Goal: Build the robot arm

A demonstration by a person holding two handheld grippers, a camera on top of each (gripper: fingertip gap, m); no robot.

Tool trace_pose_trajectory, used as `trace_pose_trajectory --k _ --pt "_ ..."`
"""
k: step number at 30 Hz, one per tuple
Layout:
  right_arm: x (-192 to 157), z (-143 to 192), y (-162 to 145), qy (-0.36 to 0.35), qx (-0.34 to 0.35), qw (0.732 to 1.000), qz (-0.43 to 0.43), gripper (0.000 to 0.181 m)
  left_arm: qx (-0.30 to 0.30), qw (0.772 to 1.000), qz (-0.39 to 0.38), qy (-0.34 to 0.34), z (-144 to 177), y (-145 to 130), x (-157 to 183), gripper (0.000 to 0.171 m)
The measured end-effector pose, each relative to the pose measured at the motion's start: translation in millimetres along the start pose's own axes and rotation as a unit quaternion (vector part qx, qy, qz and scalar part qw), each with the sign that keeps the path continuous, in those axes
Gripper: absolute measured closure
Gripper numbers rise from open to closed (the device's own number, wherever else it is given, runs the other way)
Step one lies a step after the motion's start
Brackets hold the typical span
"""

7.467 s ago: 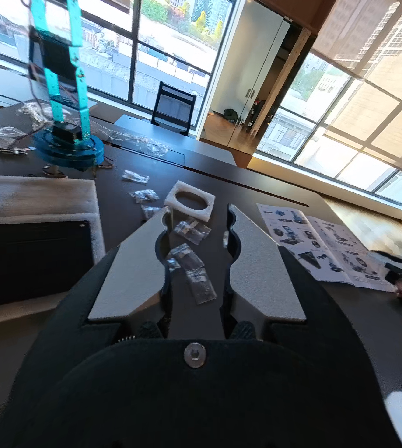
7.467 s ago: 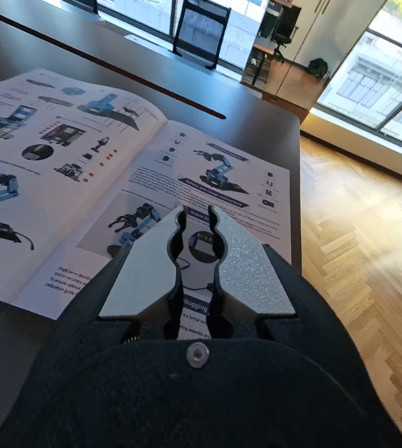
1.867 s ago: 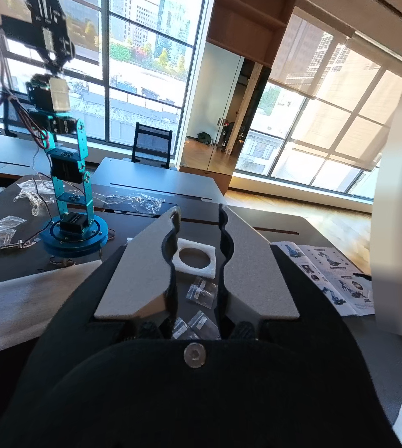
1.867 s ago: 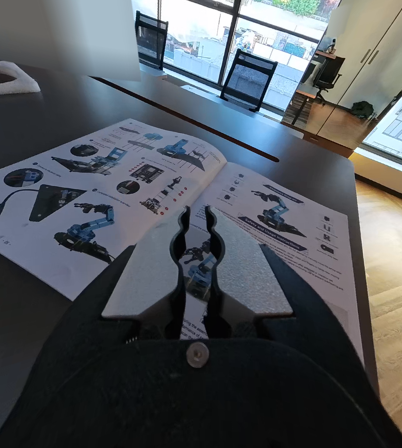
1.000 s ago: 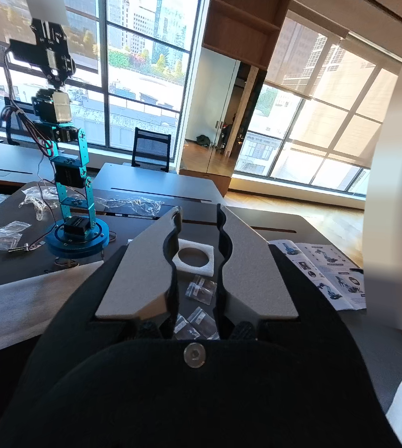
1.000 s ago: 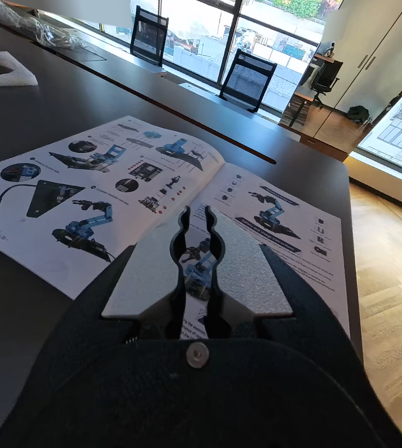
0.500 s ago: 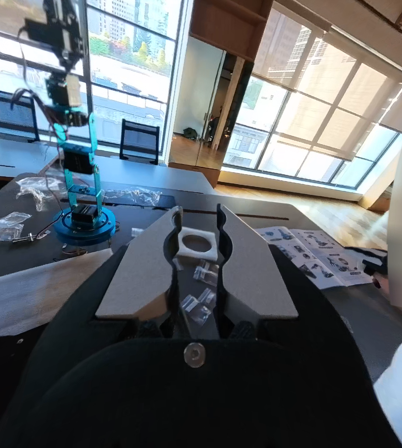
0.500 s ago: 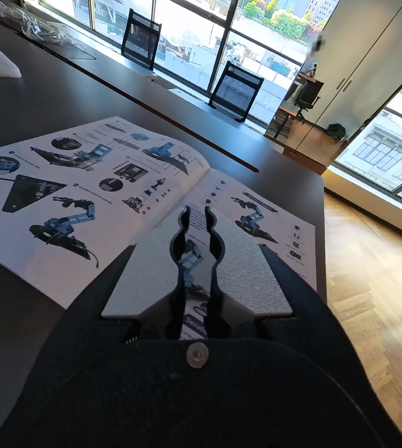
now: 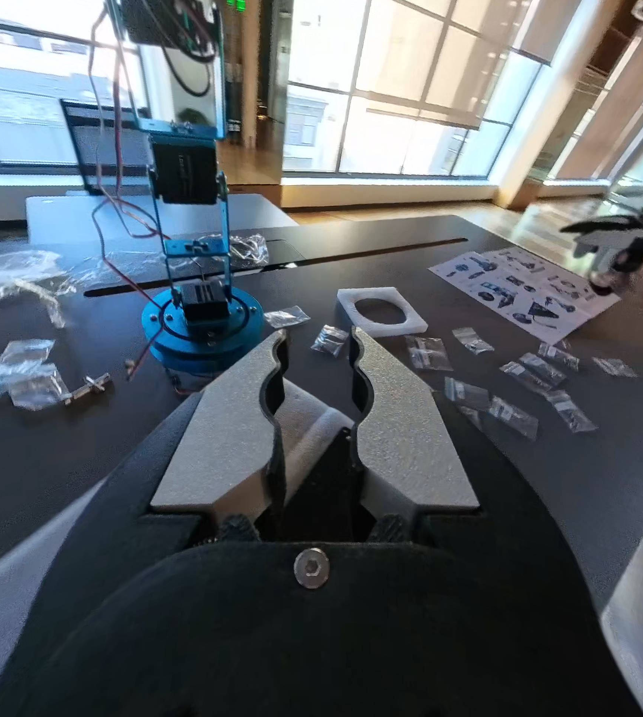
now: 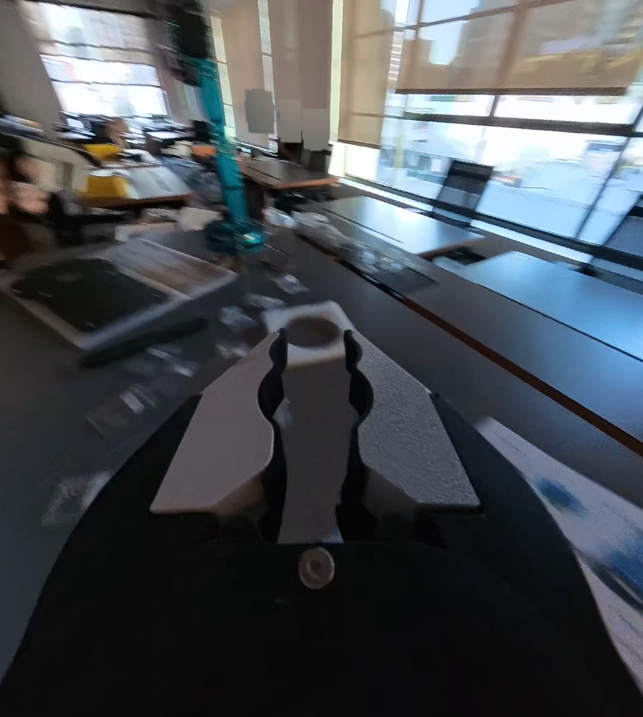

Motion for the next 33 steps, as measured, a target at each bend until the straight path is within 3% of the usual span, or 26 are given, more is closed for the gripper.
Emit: trace_pose_trajectory --k 4,8,13,15,18,20,22,24,27,30,33 --pt "-74.6 -119.2 56.6 0.106 0.017 0.994 0.013 0.141 -0.023 0.996 -0.05 -0.069 -24.9 8.3 -61.0 0.138" --pt "-122.6 -242.0 93.6 0.135 0.017 0.991 0.002 0.13 -0.062 0.98 -0.108 -0.153 -59.7 14.8 -118.3 0.135" --pt "-125.2 -374.0 105.8 0.105 -0.024 0.994 -0.009 0.13 -0.089 0.965 -0.148 -0.197 -98.4 29.0 -170.8 0.126" --pt "-117.1 -403.9 100.6 0.108 -0.068 0.988 -0.09 0.131 -0.084 0.962 -0.144 -0.217 -105.6 33.8 -185.5 0.126" --pt "-116.1 -413.0 93.5 0.175 -0.073 0.948 -0.254 0.124 -0.053 0.954 -0.117 -0.27 -110.2 41.1 -197.5 0.125" --pt "-118.0 -407.4 87.9 0.179 -0.072 0.938 -0.287 0.123 -0.03 0.949 -0.127 -0.286 -112.5 46.5 -196.9 0.125" --pt "-122.8 -400.7 89.4 0.163 -0.074 0.955 -0.235 0.119 -0.017 0.945 -0.151 -0.289 -115.9 52.9 -193.1 0.123" --pt "-129.8 -401.0 95.4 0.129 -0.076 0.98 -0.128 0.116 -0.012 0.94 -0.163 -0.3 -120.2 60.5 -190.4 0.118" --pt "-128.1 -418.2 95.9 0.105 -0.092 0.989 -0.043 0.111 -0.021 0.933 -0.171 -0.315 -131.3 68.0 -194.1 0.114" --pt "-111.6 -435.6 85.2 0.11 -0.136 0.972 -0.16 0.109 -0.031 0.932 -0.188 -0.308 -144.2 72.3 -203.3 0.107" --pt "-120.7 -422.0 86.5 0.162 -0.113 0.935 -0.296 0.111 -0.023 0.925 -0.183 -0.332 -140.0 79.8 -211.1 0.124"
Point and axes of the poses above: each gripper's, where its closed fingertips meet, z back along the fingers, y out of its top, x = y × z across the jaws, the point moved 9 cm from there along z, back along the fingers, and after that the axes turned 15 degrees about -x, right-handed, at the moved point
